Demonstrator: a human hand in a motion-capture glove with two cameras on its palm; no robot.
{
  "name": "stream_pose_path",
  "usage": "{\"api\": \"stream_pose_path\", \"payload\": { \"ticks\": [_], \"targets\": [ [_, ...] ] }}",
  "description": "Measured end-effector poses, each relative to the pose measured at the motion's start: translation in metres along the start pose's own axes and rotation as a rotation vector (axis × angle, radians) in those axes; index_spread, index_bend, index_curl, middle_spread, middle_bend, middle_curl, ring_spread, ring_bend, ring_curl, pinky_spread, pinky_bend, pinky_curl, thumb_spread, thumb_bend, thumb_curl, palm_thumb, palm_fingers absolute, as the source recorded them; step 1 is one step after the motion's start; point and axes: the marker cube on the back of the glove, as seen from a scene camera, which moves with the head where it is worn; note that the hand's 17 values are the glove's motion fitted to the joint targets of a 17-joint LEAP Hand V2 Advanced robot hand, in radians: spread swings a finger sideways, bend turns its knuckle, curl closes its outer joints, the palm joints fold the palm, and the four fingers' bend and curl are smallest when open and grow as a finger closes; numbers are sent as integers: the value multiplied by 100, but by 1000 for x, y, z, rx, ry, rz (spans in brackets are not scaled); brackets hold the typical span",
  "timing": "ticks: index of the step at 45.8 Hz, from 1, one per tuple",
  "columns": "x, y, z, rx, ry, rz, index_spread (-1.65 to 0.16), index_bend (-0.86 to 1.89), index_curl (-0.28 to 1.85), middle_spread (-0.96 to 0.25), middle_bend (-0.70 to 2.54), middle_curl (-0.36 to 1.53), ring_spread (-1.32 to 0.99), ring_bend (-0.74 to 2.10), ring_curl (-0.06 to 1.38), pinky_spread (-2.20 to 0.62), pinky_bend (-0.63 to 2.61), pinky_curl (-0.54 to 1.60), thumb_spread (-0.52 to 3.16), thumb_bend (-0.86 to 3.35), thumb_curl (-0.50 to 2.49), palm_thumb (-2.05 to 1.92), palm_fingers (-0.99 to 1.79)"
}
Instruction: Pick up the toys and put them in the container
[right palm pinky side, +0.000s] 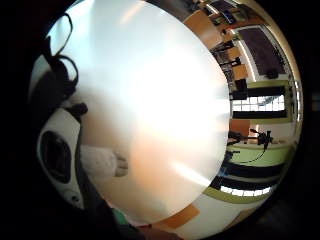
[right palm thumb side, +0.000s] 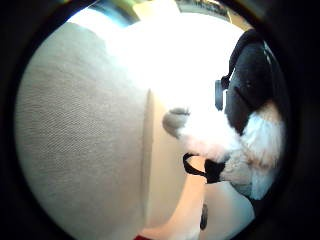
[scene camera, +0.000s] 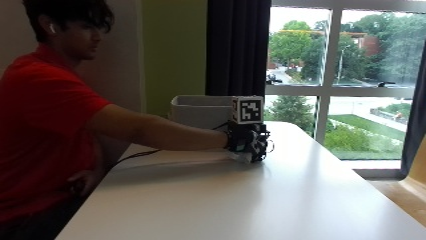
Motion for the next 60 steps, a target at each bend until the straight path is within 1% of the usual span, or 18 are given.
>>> {"api": "stream_pose_path", "payload": {
  "ticks": [1,2,3,4,5,6,8,12,16,18,22,26,29,33,37,45,52,60],
  "targets": [
    [-13,2,-2,11,-45,-84,-45,56,49,-36,34,32,-38,78,34,-40,101,34,97,18,57,62,103],
    [-20,4,-3,19,-68,-131,-45,56,48,-37,34,32,-40,78,33,-41,100,33,94,18,58,62,105],
    [-21,6,-4,22,-75,-152,-44,57,49,-38,35,33,-41,78,34,-42,98,33,92,17,59,63,105],
    [-19,9,-4,21,-76,-159,-44,58,51,-39,39,35,-42,80,35,-42,97,34,88,18,61,64,111],
    [-15,11,-5,15,-78,-159,-44,60,53,-40,42,37,-43,81,37,-43,96,34,86,18,62,66,114],
    [-10,14,-6,5,-85,-155,-43,60,54,-41,41,37,-44,81,37,-44,97,35,83,17,63,65,109],
    [4,21,-8,-18,-116,-142,-43,62,57,-42,47,40,-45,83,39,-44,95,35,79,18,65,67,114],
    [21,30,-13,-48,-183,-68,-42,62,61,-45,54,44,-47,88,41,-46,93,36,71,18,69,69,117],
    [35,38,-21,-61,-176,-25,-42,61,64,-45,60,47,-47,92,43,-46,90,36,66,16,73,68,119],
    [41,42,-27,-40,-147,-35,-42,61,65,-45,62,49,-46,94,44,-47,90,36,64,16,75,67,119],
    [53,52,-45,17,-106,-124,-43,60,68,-46,65,51,-46,96,45,-48,91,37,60,14,78,66,118],
    [47,57,-74,71,-168,-118,-43,60,71,-45,67,53,-45,97,45,-48,91,37,57,14,81,66,117],
    [44,62,-96,96,-159,-136,-43,60,74,-45,68,55,-45,98,46,-48,92,38,55,13,84,65,116],
    [26,72,-138,126,-196,-207,-43,60,77,-45,68,56,-45,99,46,-48,92,38,53,13,87,65,115],
    [3,83,-172,150,-171,-290,-44,59,80,-45,69,58,-45,100,46,-49,92,39,51,12,90,64,115],
    [-52,102,-228,218,-220,-323,-45,60,86,-45,67,59,-44,98,46,-48,92,39,49,11,95,62,112],
    [-95,123,-255,248,-248,-420,-45,58,91,-46,64,60,-45,97,45,-49,92,39,47,10,100,62,111],
    [-124,133,-263,270,-245,-468,-47,52,95,-47,58,60,-45,94,44,-48,91,38,51,7,103,58,104]
  ]
}}
